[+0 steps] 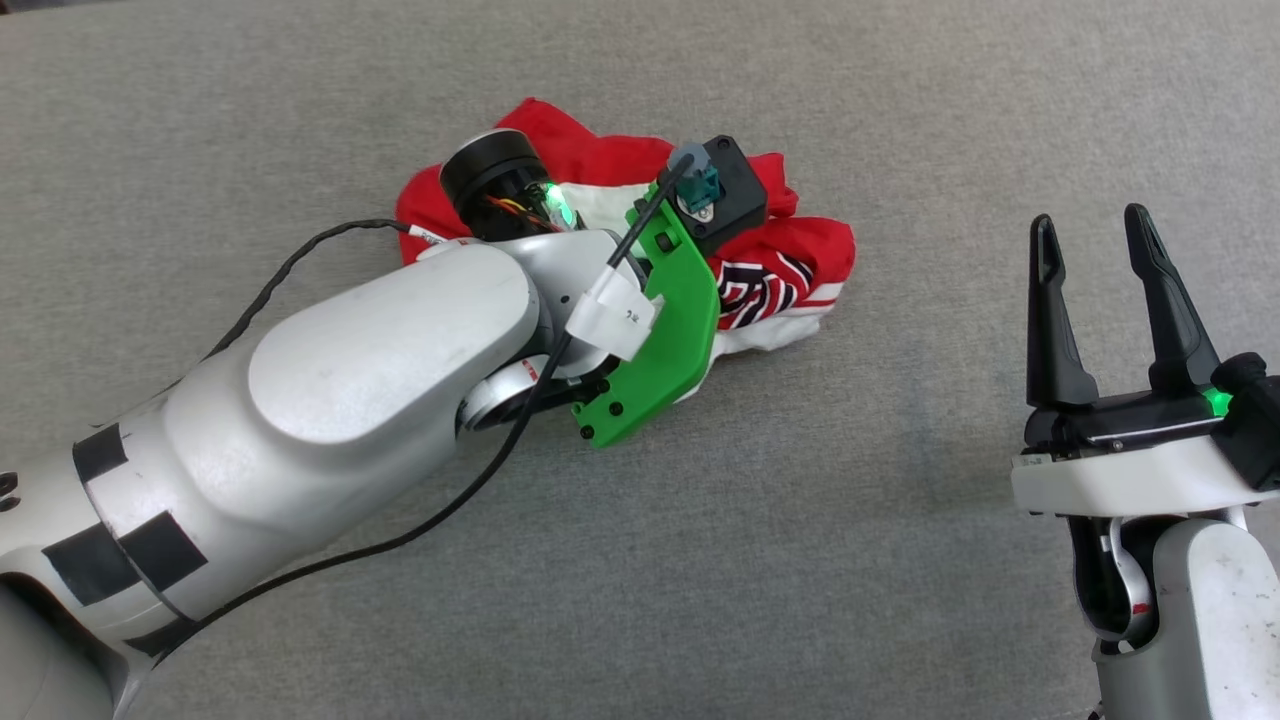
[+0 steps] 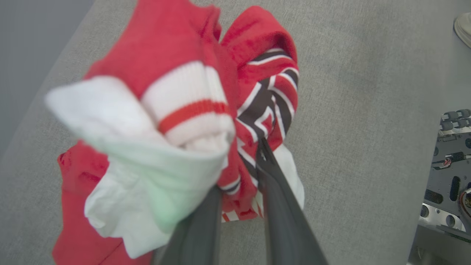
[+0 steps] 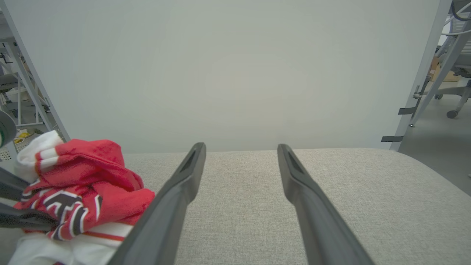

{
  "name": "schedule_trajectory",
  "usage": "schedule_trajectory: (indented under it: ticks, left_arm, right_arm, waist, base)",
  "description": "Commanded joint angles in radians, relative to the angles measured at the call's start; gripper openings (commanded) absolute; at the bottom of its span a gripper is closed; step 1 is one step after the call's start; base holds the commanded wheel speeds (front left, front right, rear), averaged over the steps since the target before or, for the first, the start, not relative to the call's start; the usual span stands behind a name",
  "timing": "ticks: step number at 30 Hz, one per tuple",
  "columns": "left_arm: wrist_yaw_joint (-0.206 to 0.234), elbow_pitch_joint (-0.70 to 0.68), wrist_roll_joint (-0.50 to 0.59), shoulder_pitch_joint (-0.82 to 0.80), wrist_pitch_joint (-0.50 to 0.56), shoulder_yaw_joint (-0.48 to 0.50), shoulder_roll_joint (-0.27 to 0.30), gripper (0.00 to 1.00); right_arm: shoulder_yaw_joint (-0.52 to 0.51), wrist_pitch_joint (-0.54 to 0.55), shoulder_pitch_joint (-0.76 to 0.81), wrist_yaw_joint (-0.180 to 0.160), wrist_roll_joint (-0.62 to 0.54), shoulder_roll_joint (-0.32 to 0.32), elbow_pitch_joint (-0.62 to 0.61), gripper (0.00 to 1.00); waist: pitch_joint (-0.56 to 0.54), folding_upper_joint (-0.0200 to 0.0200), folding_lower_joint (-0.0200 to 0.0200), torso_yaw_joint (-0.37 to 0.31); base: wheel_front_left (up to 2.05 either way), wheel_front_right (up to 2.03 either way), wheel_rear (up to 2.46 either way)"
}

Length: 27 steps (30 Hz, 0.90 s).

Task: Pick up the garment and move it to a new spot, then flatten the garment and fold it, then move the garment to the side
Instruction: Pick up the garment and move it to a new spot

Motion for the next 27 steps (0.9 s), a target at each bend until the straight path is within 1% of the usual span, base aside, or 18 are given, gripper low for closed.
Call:
schedule_trajectory:
  ticks: [1,8,11,12,16,20,22,23,24,27]
  left_arm:
    - [-0.002,0.028,0.01,-0.016,-0.012,-0.002,-0.004,0.0]
    - [-0.002,0.197,0.069,0.036,-0.031,-0.005,-0.007,0.0]
    - [-0.002,0.243,0.077,0.062,-0.066,-0.005,-0.011,0.0]
    - [-0.002,0.264,0.087,0.063,-0.123,-0.005,-0.019,1.0]
    - [-0.002,0.267,0.105,0.067,-0.254,-0.005,-0.038,1.0]
    - [-0.002,0.255,0.111,0.074,-0.41,-0.004,-0.042,1.0]
    - [0.001,0.25,0.111,0.09,-0.487,0.016,-0.042,1.0]
    - [0.007,0.245,0.111,0.101,-0.518,0.026,-0.041,1.0]
    - [0.023,0.237,0.112,0.115,-0.555,0.039,-0.039,1.0]
    - [0.084,0.216,0.127,0.16,-0.644,0.065,-0.026,1.0]
  right_arm:
    - [0.0,-0.003,-0.023,-0.001,0.011,0.0,-0.005,1.0]
    - [0.001,-0.003,-0.043,-0.001,0.021,0.0,-0.002,1.0]
    - [0.002,-0.003,-0.044,-0.001,0.02,0.0,0.003,1.0]
    - [0.0,-0.003,-0.04,-0.001,0.016,0.0,0.006,1.0]
    - [-0.007,-0.003,-0.017,-0.001,0.006,0.0,0.013,1.0]
    - [-0.02,-0.003,0.019,-0.001,-0.007,0.0,0.015,1.0]
    - [-0.027,-0.003,0.038,-0.001,-0.013,0.0,0.016,1.0]
    - [-0.03,-0.003,0.046,-0.001,-0.015,0.0,0.016,1.0]
    - [-0.031,-0.003,0.056,-0.001,-0.02,0.0,0.016,1.0]
    - [-0.035,-0.003,0.075,-0.001,-0.031,0.0,0.016,1.0]
  waist:
    - [0.089,-0.0001,0.0,-0.083]
    - [0.125,-0.0001,0.0,-0.099]
    - [0.119,-0.0001,0.0,-0.091]
    - [0.106,-0.0001,0.0,-0.08]
    - [0.05,-0.0001,0.0,-0.049]
    - [-0.021,-0.0001,0.0,-0.004]
    - [-0.055,-0.0001,0.0,0.022]
    - [-0.07,-0.0001,0.0,0.033]
    - [-0.086,-0.0001,0.0,0.046]
    - [-0.125,-0.0001,0.0,0.079]
  base:
    - [0.0,0.0,0.0]
    - [0.0,0.0,0.0]
    - [0.0,0.0,0.0]
    - [0.0,0.0,0.0]
    - [0.0,0.0,0.0]
    - [0.0,0.0,0.0]
    - [0.0,0.0,0.0]
    - [0.0,0.0,0.0]
    - [0.0,0.0,0.0]
    - [0.0,0.0,0.0]
